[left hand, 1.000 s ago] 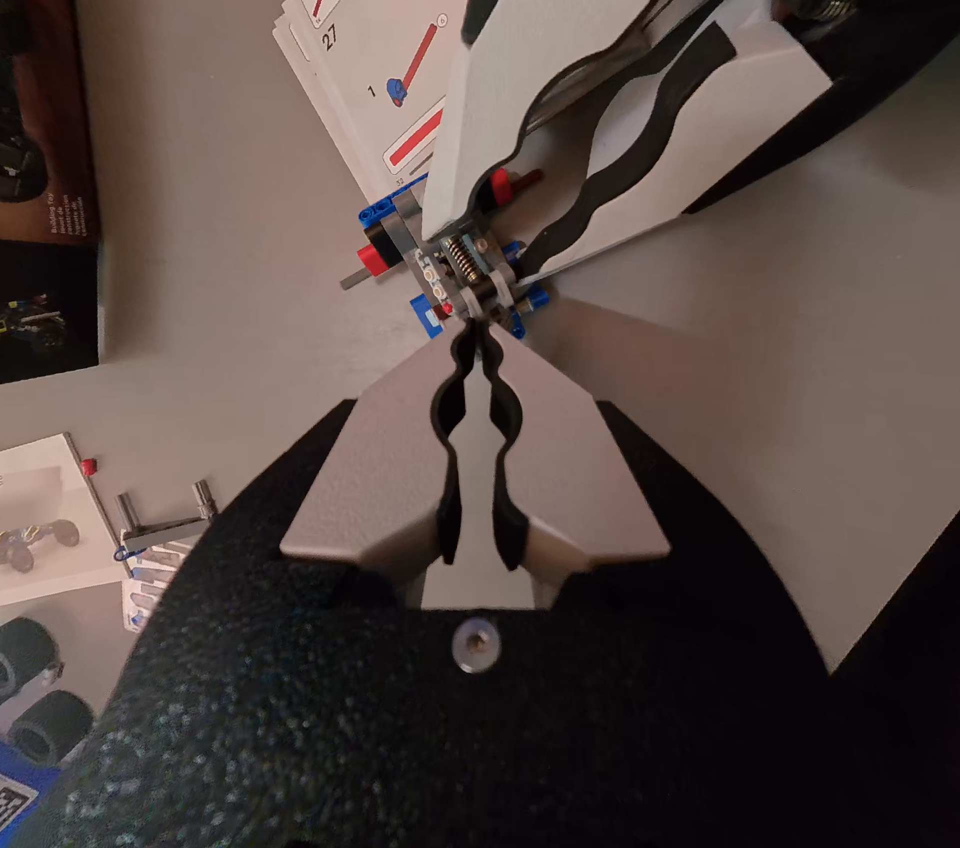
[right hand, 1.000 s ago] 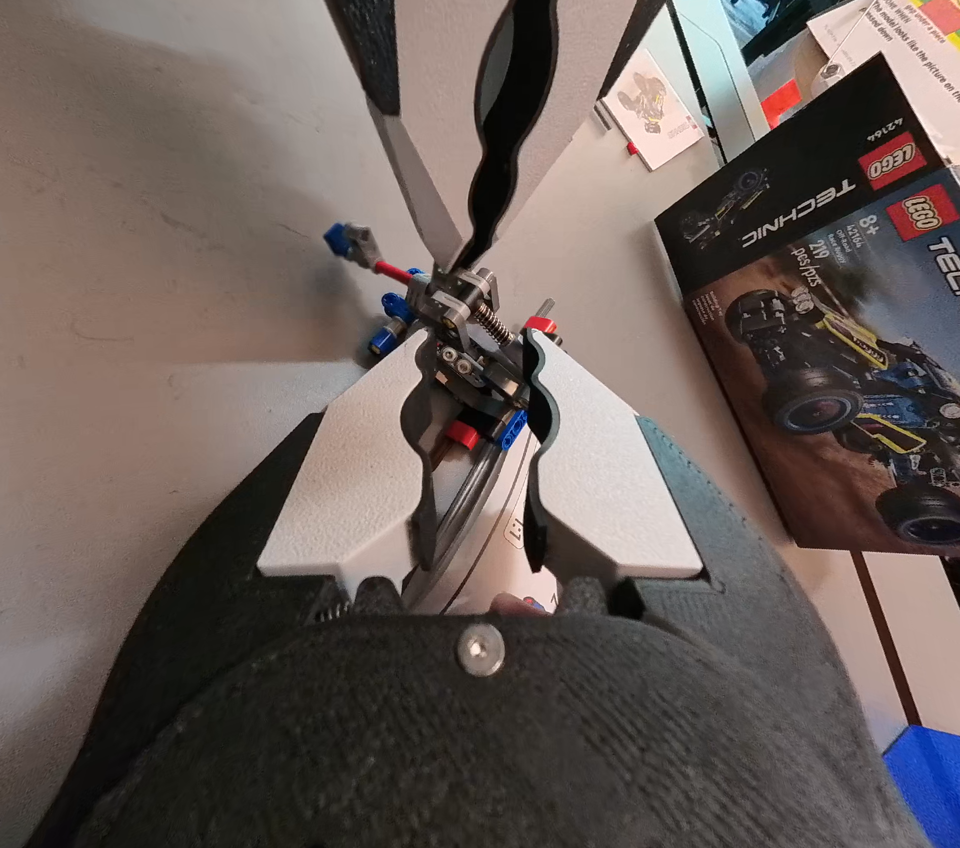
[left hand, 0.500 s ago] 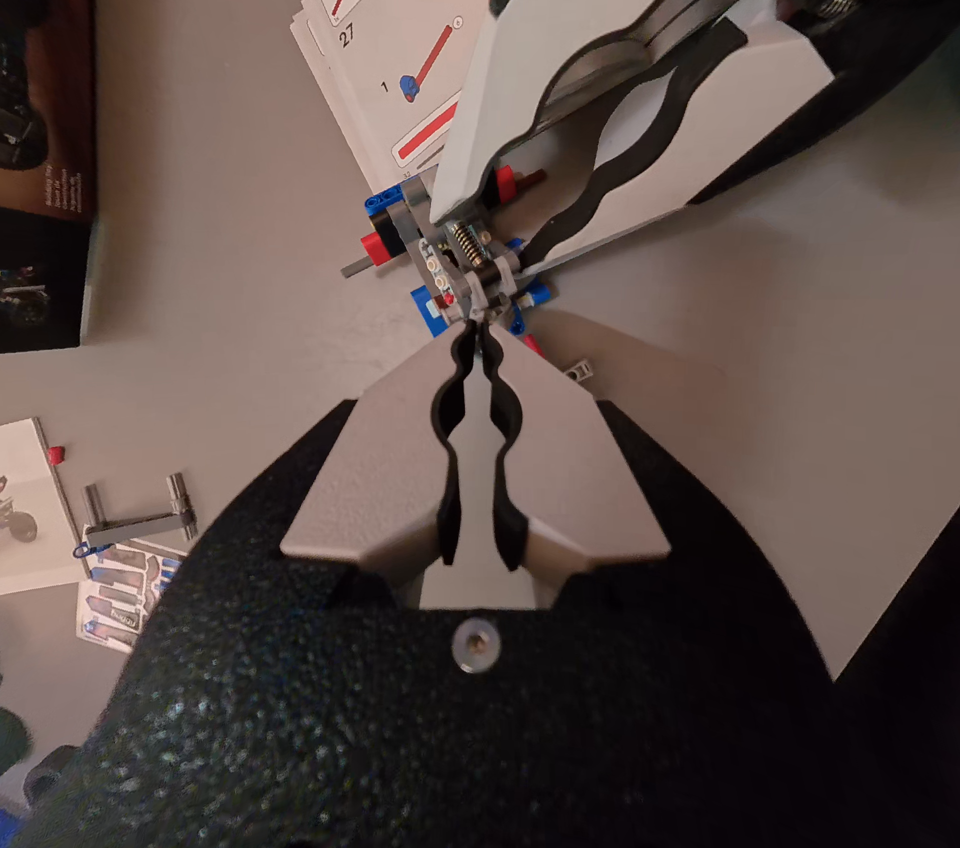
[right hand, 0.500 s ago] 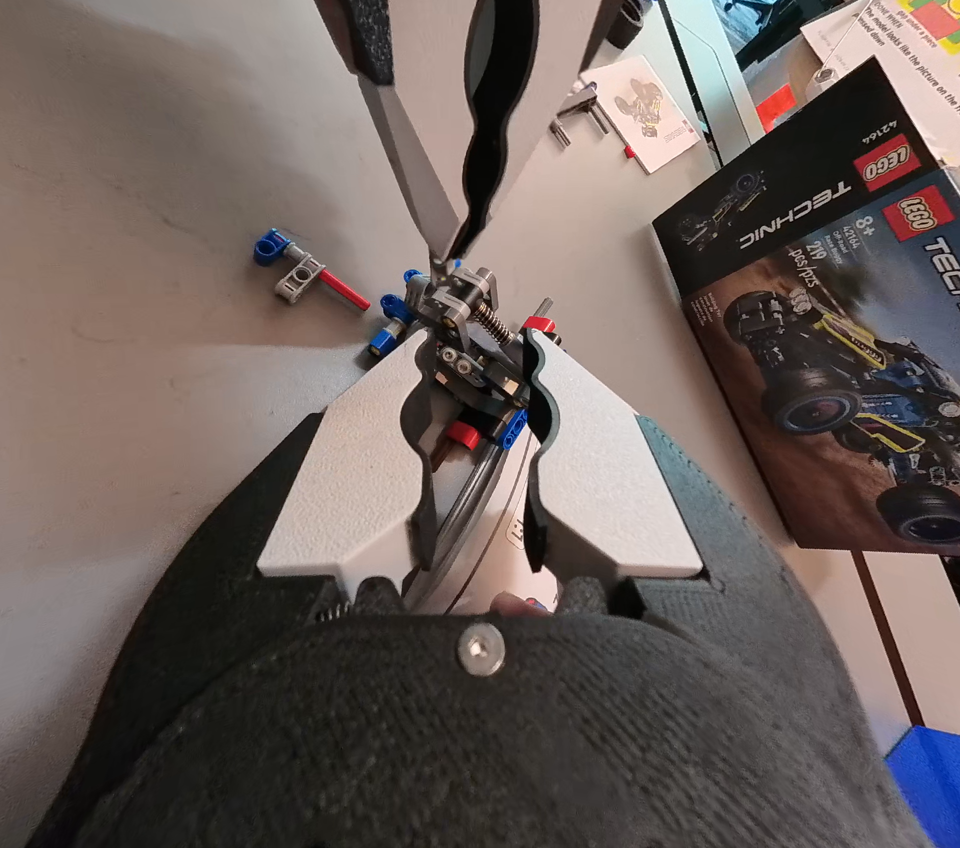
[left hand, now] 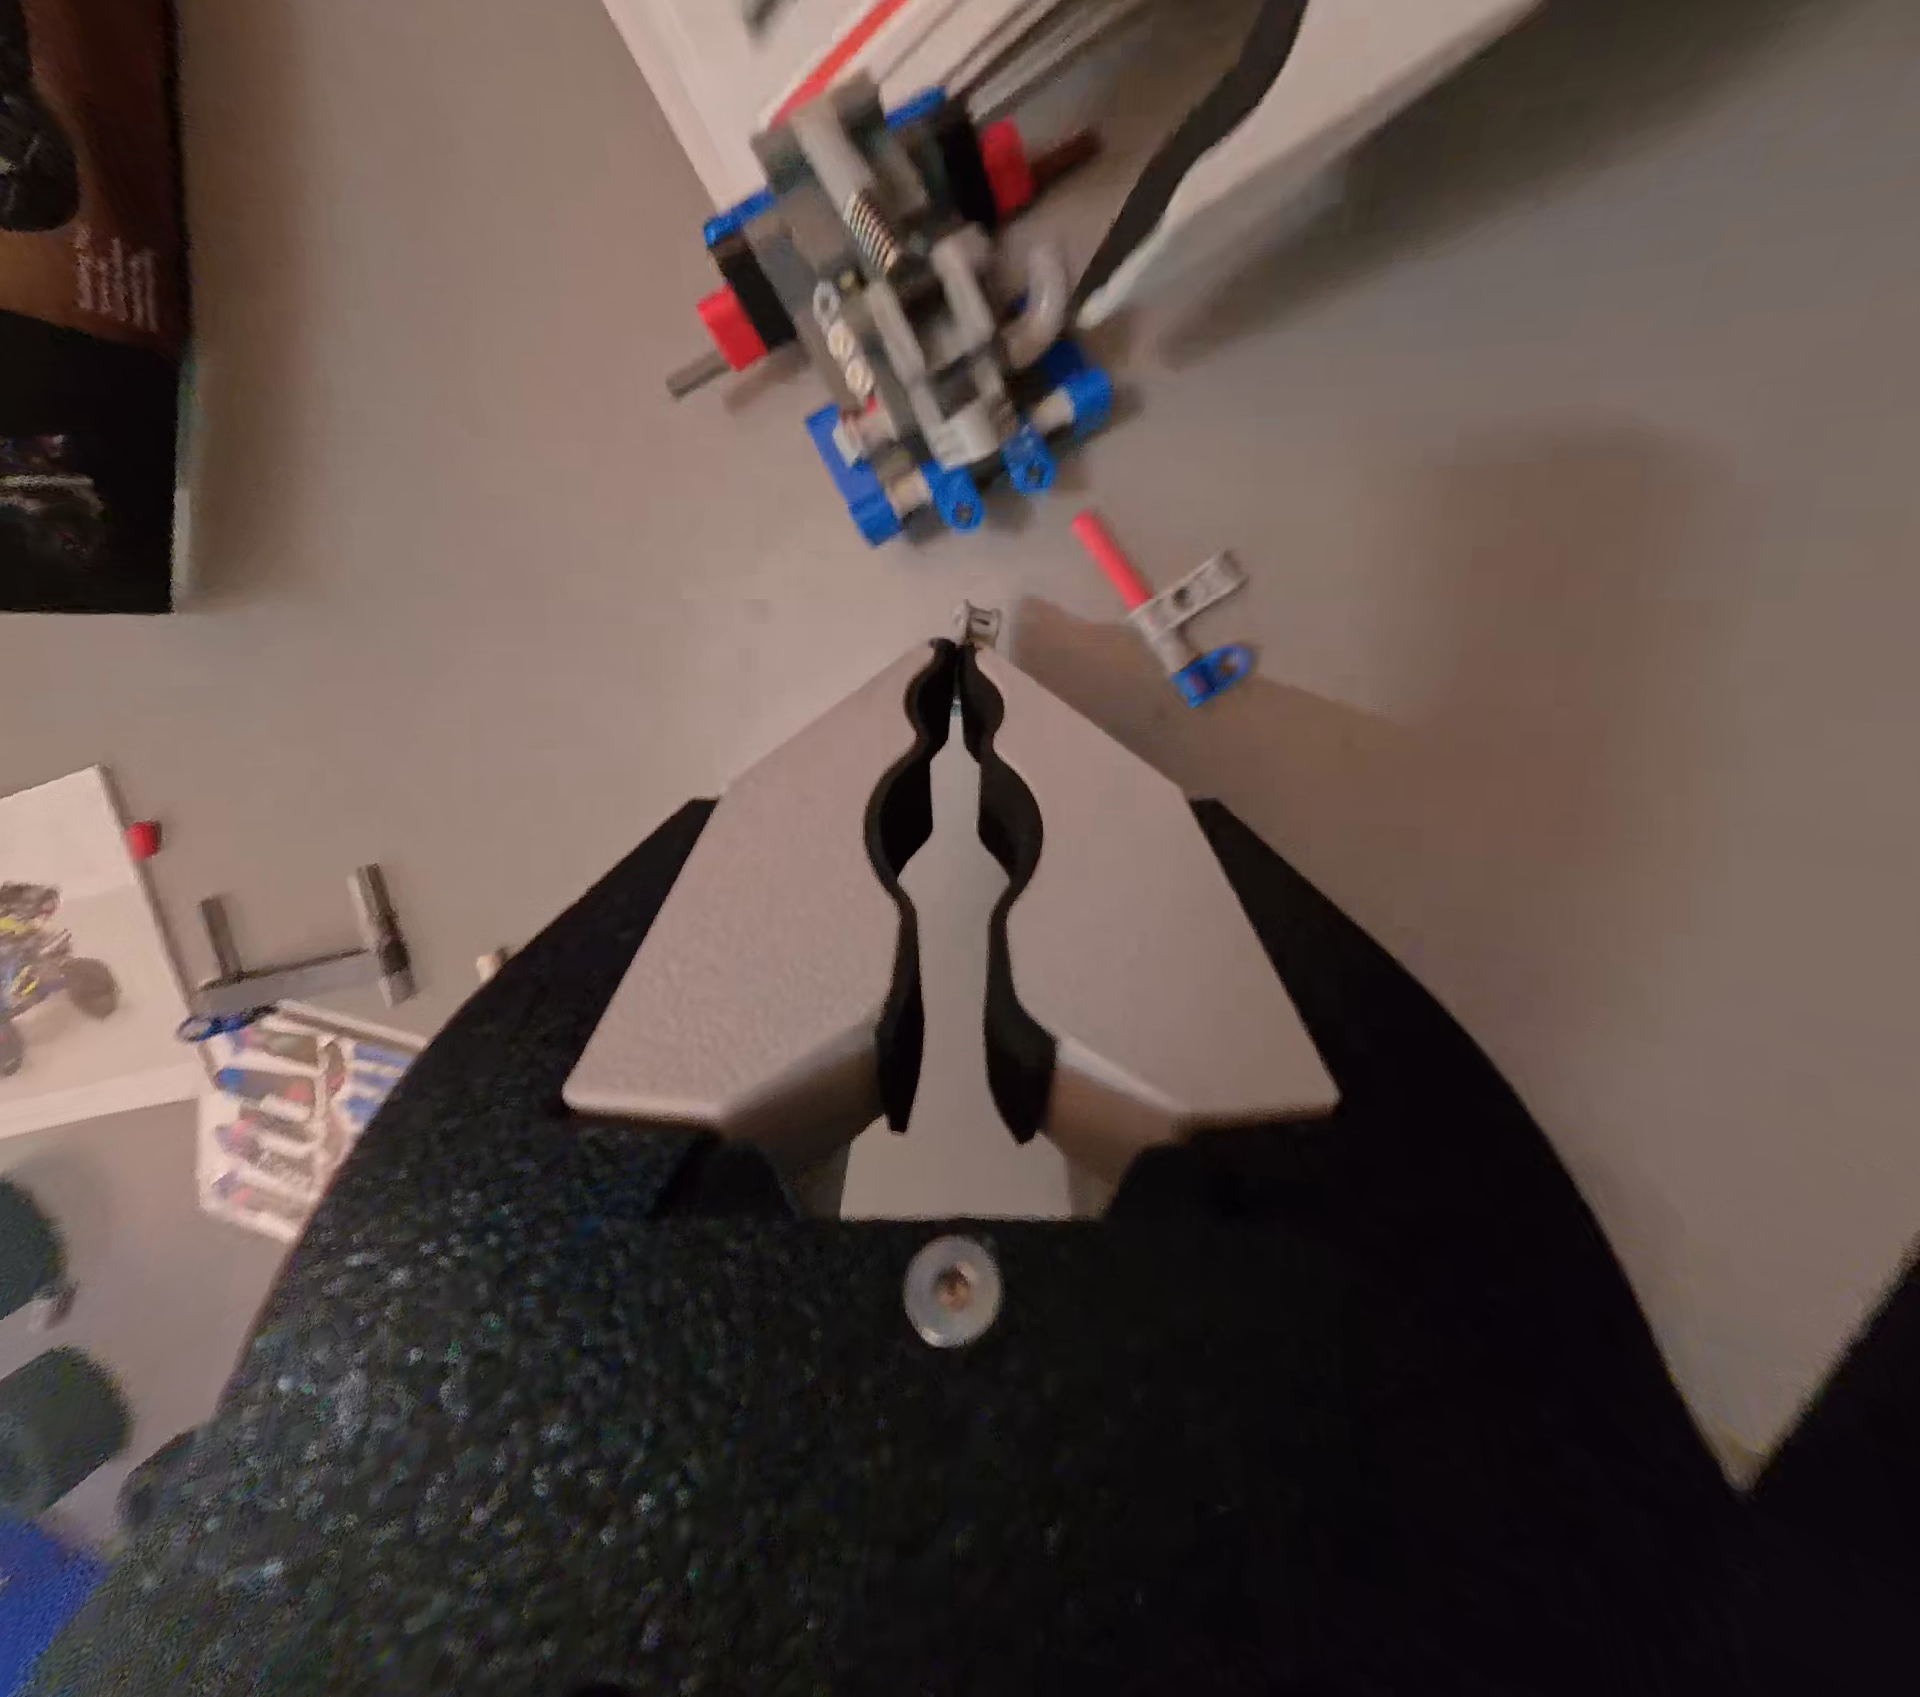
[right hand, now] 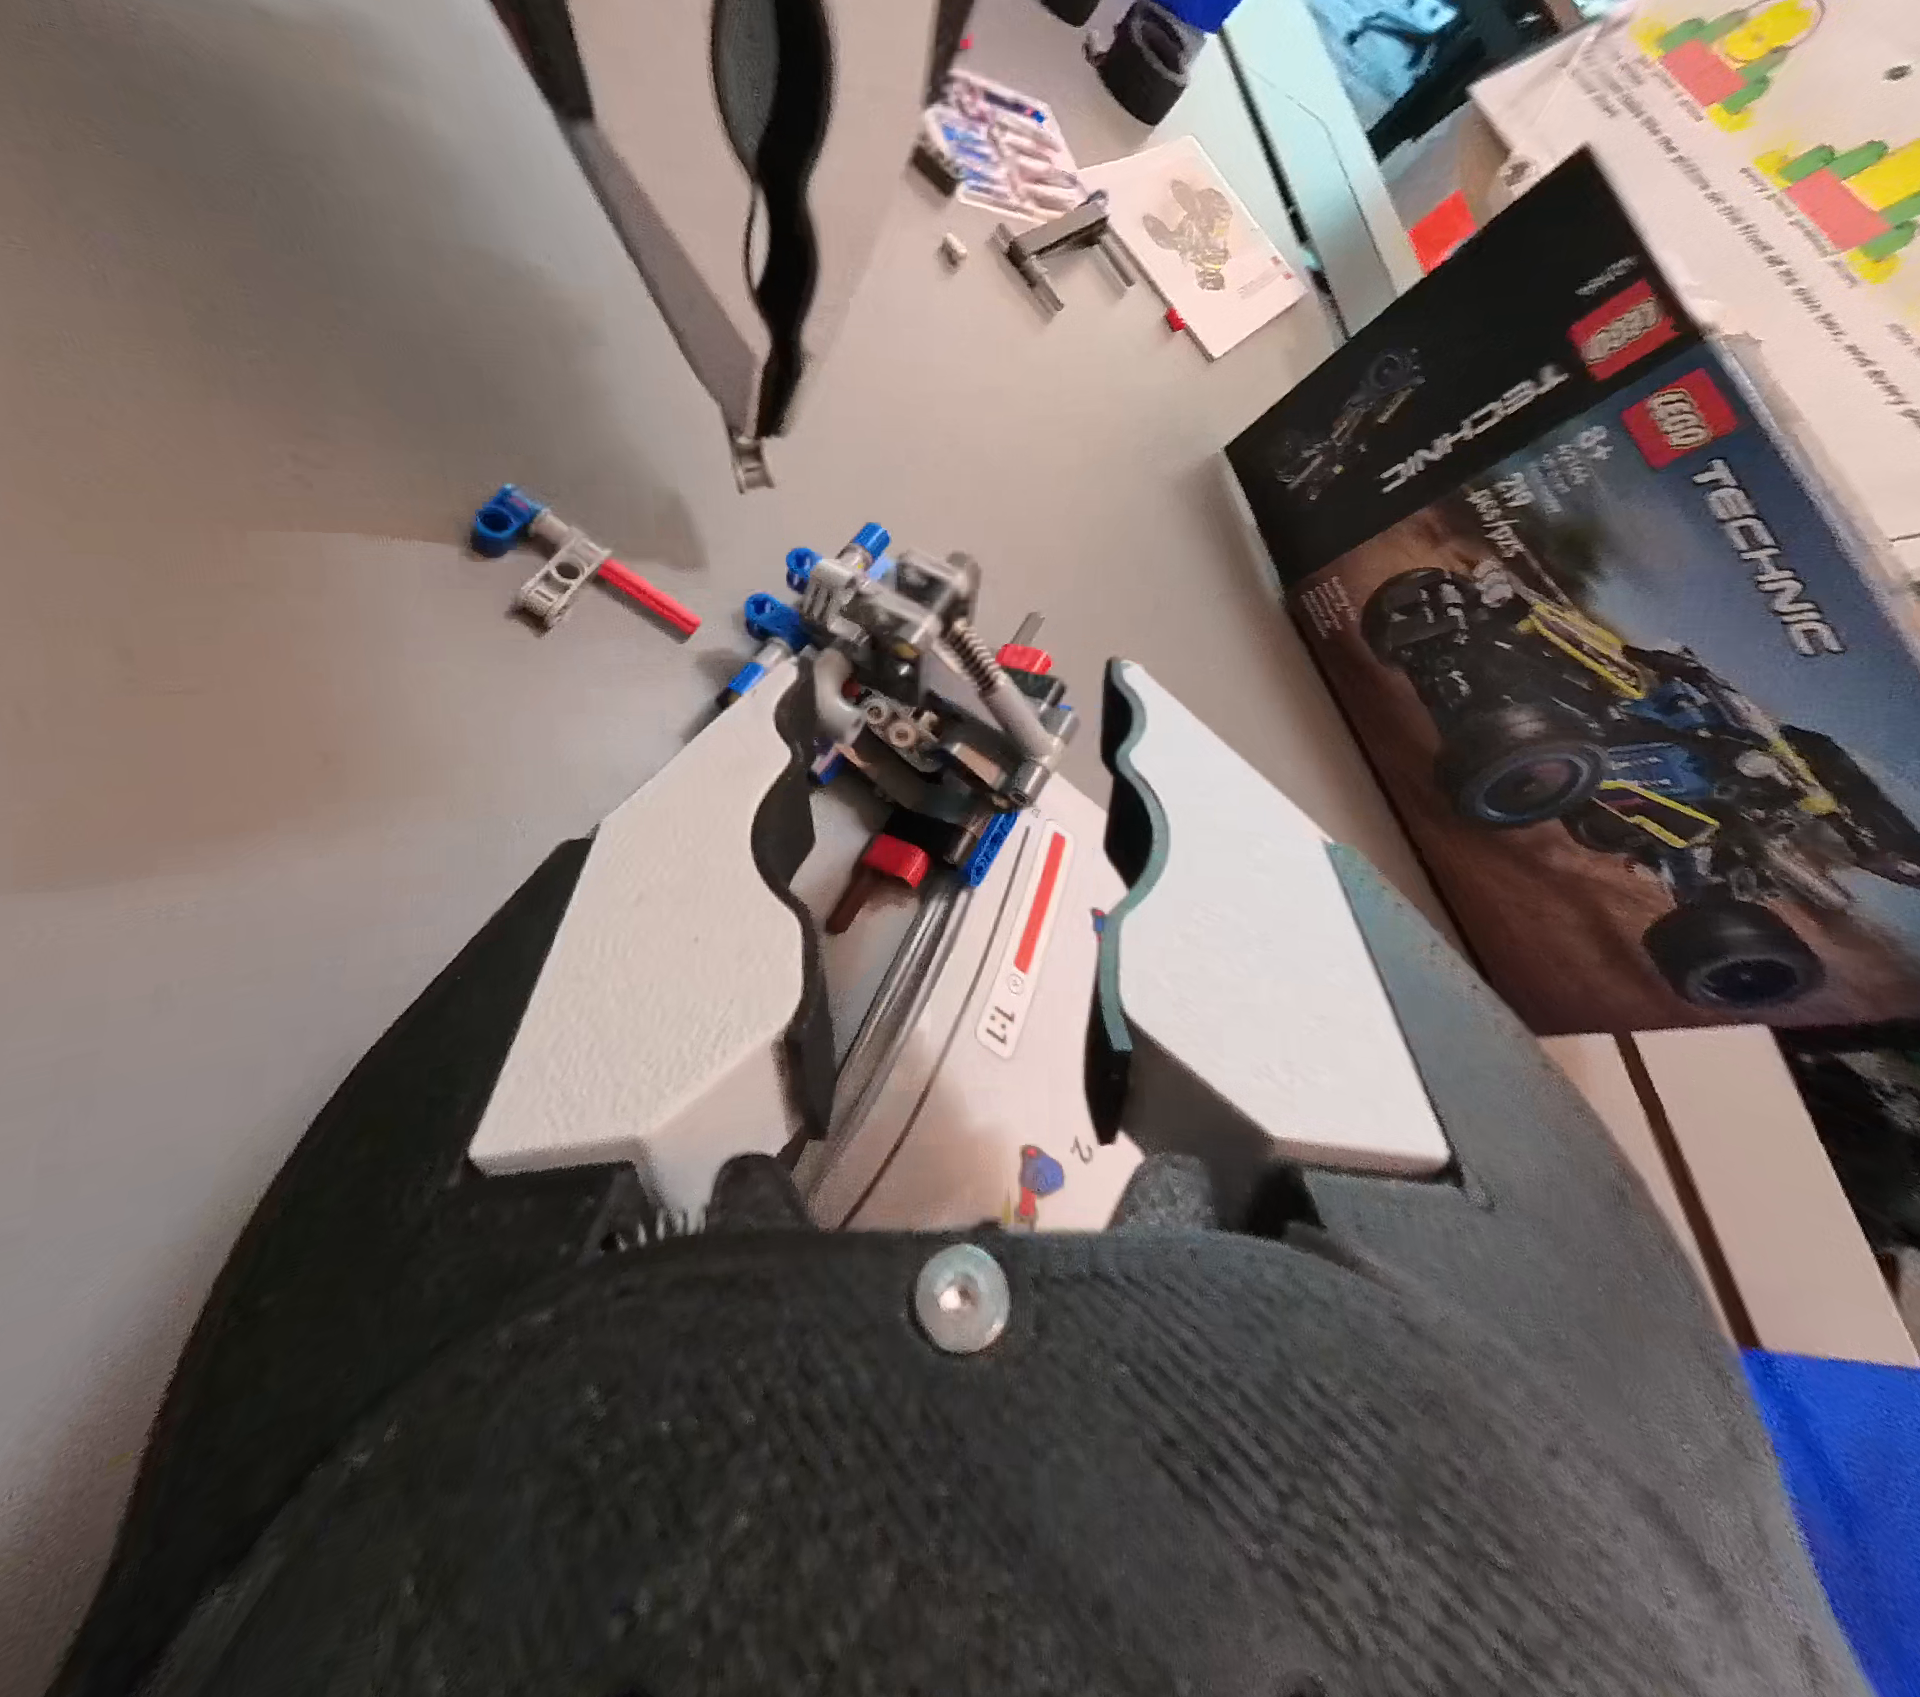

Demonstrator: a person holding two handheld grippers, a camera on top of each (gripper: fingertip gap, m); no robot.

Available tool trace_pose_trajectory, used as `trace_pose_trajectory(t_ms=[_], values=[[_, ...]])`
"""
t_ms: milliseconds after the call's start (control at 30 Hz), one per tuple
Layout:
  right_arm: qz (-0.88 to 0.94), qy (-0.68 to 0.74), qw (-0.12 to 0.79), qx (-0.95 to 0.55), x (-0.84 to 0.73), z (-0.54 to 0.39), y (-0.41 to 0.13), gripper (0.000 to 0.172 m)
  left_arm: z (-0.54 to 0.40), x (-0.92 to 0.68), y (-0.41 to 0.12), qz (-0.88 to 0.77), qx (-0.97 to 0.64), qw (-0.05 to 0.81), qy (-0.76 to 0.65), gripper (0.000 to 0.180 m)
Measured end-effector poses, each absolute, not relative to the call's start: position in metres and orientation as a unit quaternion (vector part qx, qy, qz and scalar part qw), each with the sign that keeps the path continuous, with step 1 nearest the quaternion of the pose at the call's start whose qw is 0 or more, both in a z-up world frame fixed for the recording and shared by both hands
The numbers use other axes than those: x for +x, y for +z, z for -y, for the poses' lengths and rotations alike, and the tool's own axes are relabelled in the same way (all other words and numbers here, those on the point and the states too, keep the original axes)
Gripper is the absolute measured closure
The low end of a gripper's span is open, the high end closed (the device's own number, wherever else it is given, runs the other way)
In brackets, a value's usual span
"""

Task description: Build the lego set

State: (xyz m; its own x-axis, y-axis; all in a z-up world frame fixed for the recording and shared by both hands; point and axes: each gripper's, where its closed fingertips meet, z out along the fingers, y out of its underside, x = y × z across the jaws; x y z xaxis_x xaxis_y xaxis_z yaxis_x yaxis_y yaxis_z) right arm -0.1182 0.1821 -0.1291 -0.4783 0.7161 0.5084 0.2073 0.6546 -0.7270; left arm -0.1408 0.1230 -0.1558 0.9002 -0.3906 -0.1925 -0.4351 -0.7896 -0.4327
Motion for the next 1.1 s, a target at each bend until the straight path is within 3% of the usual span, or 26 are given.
trace_pose_trajectory(t_ms=[133, 233, 400, 533, 633, 700, 833, 1100], values=[[0.776, 0.313, 0.46, -0.297, -0.109, -0.18, -0.105, 0.113, -0.11, -0.159, -0.172, -0.233, -0.938, 0.242, 0.084, 0.18], [0.777, 0.291, 0.465, -0.308, -0.104, -0.181, -0.102, 0.113, -0.107, -0.159, -0.164, -0.219, -0.93, 0.286, 0.066, 0.156], [0.799, 0.273, 0.43, -0.321, -0.089, -0.168, -0.115, 0.116, -0.095, -0.105, -0.145, -0.284, -0.881, 0.377, -0.02, 0.149], [0.806, 0.263, 0.418, -0.325, -0.084, -0.16, -0.121, 0.119, -0.094, -0.098, -0.169, -0.338, -0.873, 0.349, 0.054, 0.15], [0.812, 0.253, 0.409, -0.332, -0.082, -0.158, -0.129, 0.121, -0.098, -0.096, -0.18, -0.309, -0.89, 0.333, 0.035, 0.156], [0.813, 0.247, 0.405, -0.338, -0.08, -0.157, -0.131, 0.123, -0.1, -0.098, -0.184, -0.286, -0.899, 0.332, 0.023, 0.172], [0.813, 0.25, 0.406, -0.335, -0.075, -0.155, -0.129, 0.126, -0.098, -0.104, -0.183, -0.246, -0.905, 0.347, 0.001, 0.173], [0.803, 0.309, 0.419, -0.291, -0.087, -0.132, -0.122, 0.128, -0.082, -0.09, -0.115, -0.225, -0.794, 0.505, -0.253, 0.173]])
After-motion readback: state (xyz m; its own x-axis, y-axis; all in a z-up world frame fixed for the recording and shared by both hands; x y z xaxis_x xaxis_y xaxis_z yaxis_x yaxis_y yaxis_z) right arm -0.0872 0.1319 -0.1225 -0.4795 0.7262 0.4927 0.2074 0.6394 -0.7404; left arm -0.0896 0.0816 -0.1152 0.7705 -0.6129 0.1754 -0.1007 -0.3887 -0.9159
